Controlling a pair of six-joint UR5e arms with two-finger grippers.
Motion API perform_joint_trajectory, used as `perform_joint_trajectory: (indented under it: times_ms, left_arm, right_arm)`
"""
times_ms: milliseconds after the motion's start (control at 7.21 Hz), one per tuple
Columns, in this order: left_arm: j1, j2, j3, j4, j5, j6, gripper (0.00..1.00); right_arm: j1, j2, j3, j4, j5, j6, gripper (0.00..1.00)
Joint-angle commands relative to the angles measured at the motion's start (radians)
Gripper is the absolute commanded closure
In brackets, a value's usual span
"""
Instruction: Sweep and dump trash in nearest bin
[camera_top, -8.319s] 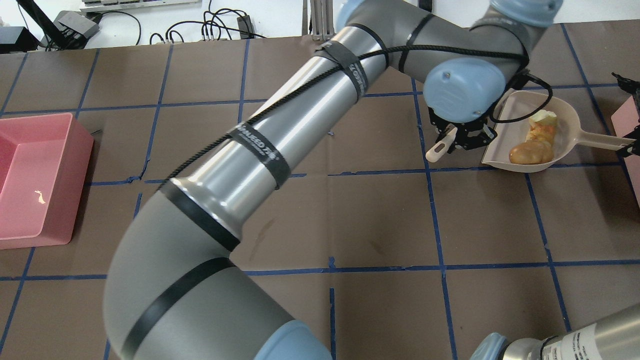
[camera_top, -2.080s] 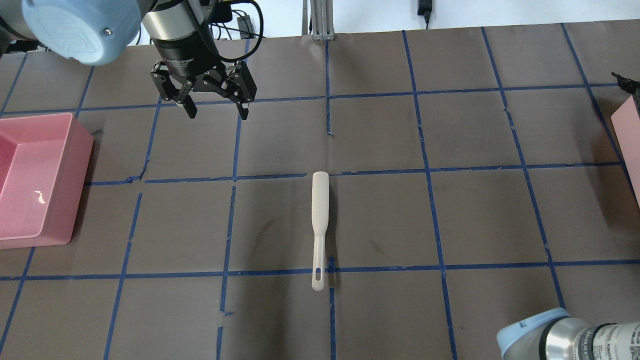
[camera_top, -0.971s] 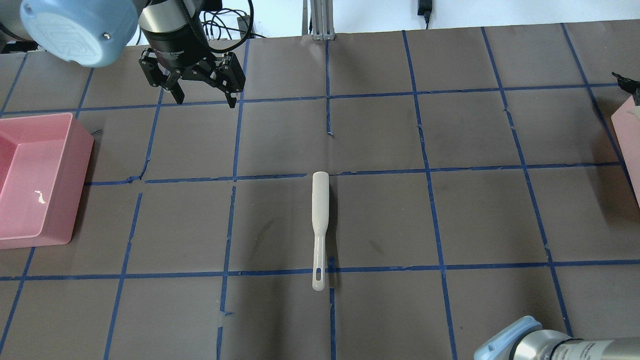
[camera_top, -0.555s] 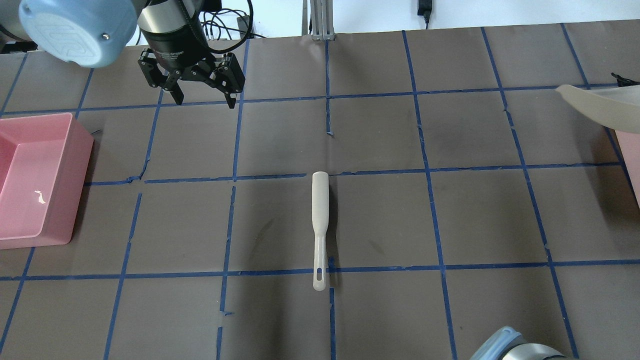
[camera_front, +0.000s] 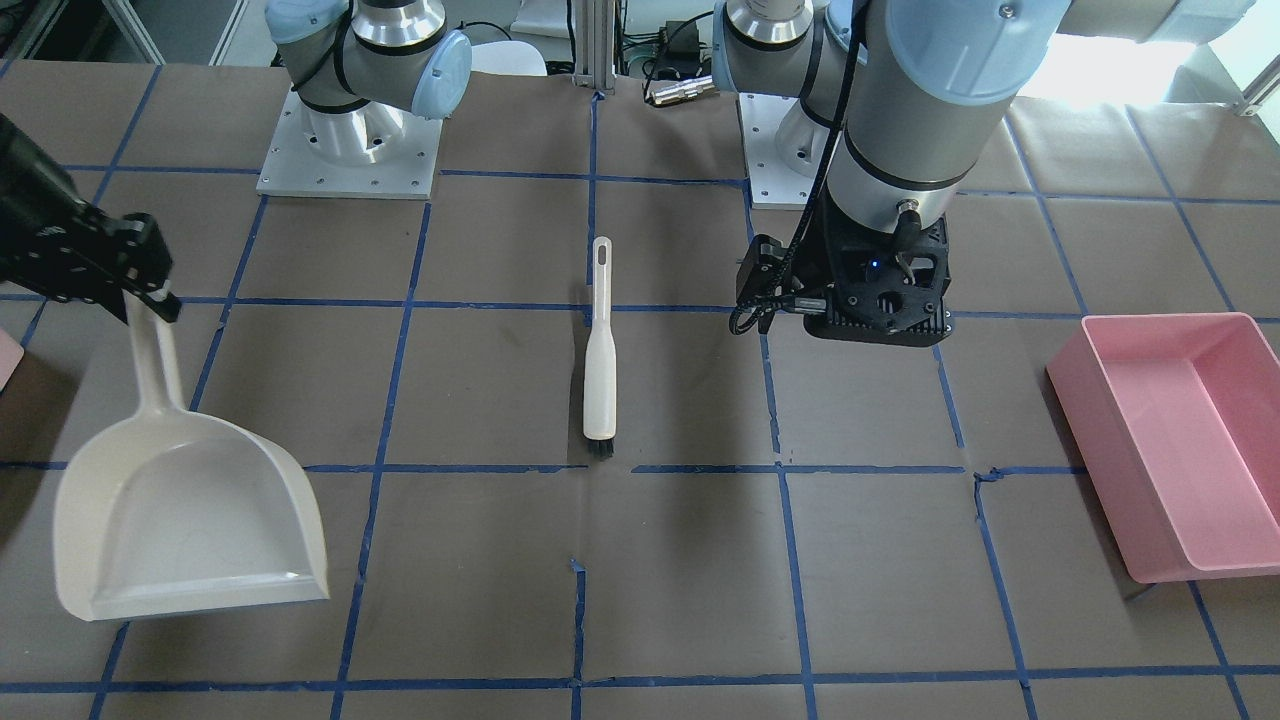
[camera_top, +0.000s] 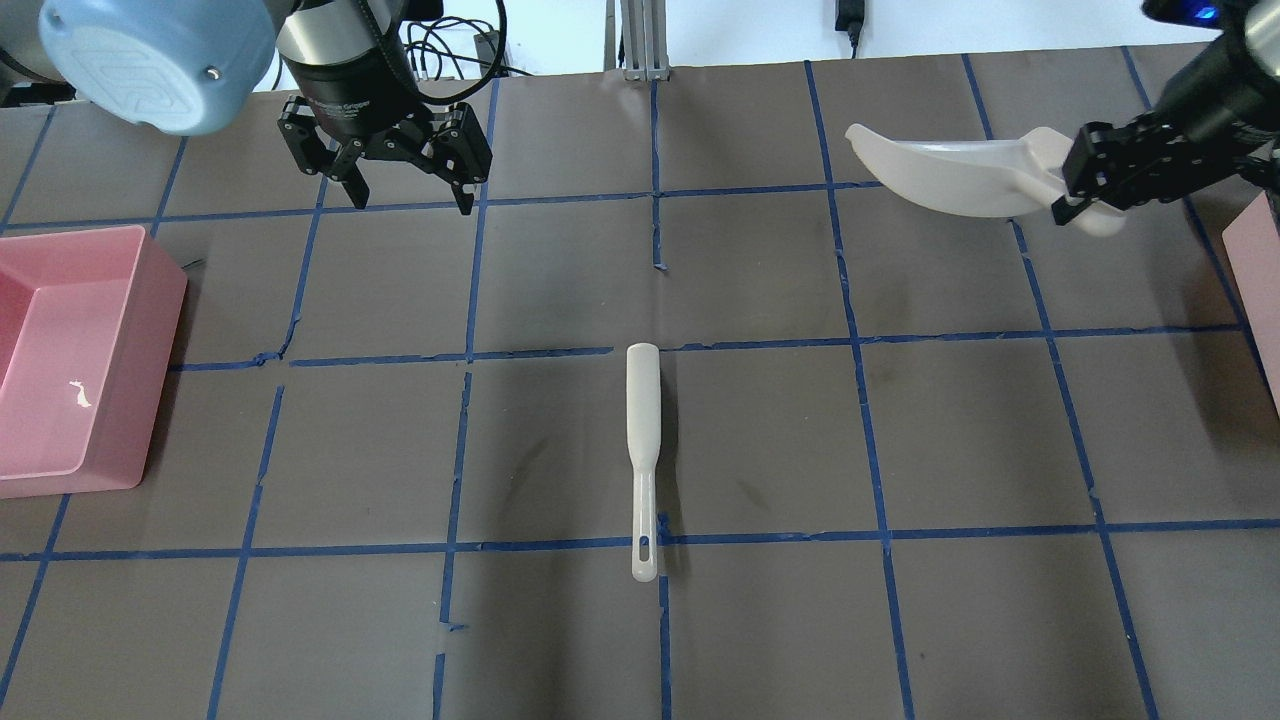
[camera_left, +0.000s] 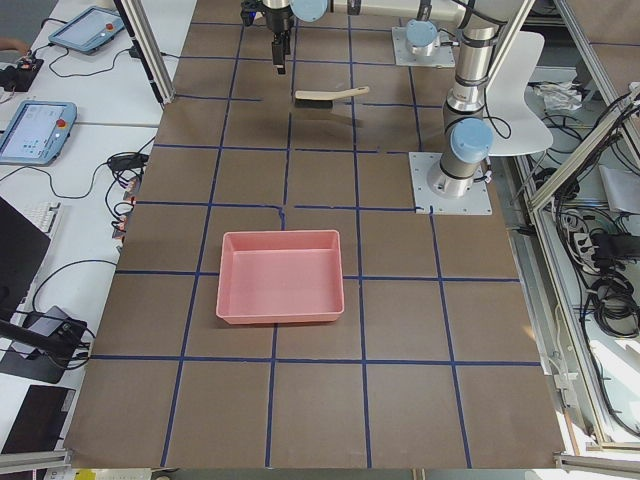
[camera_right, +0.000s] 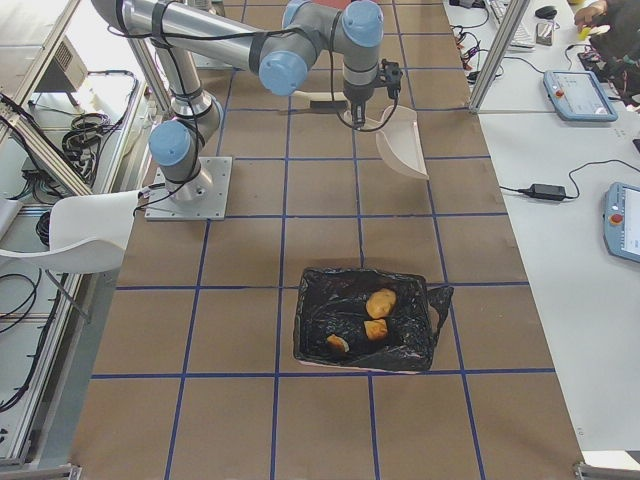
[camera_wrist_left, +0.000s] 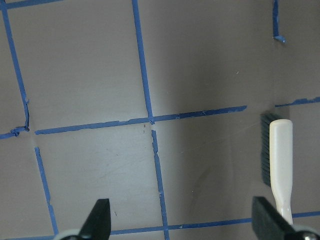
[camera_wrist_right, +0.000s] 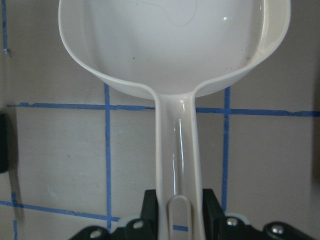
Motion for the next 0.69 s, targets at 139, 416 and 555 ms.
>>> perform_joint_trajectory:
  times_ms: [139, 416, 555]
  left_arm:
    - [-0.001, 0.0, 0.0, 0.0, 0.001, -0.001, 0.0]
    - [-0.001, 0.0, 0.0, 0.0, 0.001, -0.001, 0.0]
    - [-0.001, 0.0, 0.0, 0.0, 0.001, -0.001, 0.0]
  right_arm:
    - [0.316, 0.091, 0.047, -0.243, -0.018, 0.438, 0.91]
    - [0.489, 0.168, 0.046, -0.385, -0.102, 0.642, 0.9]
    - [0.55, 0.218, 0.046, -0.448, -0.131, 0.701, 0.9]
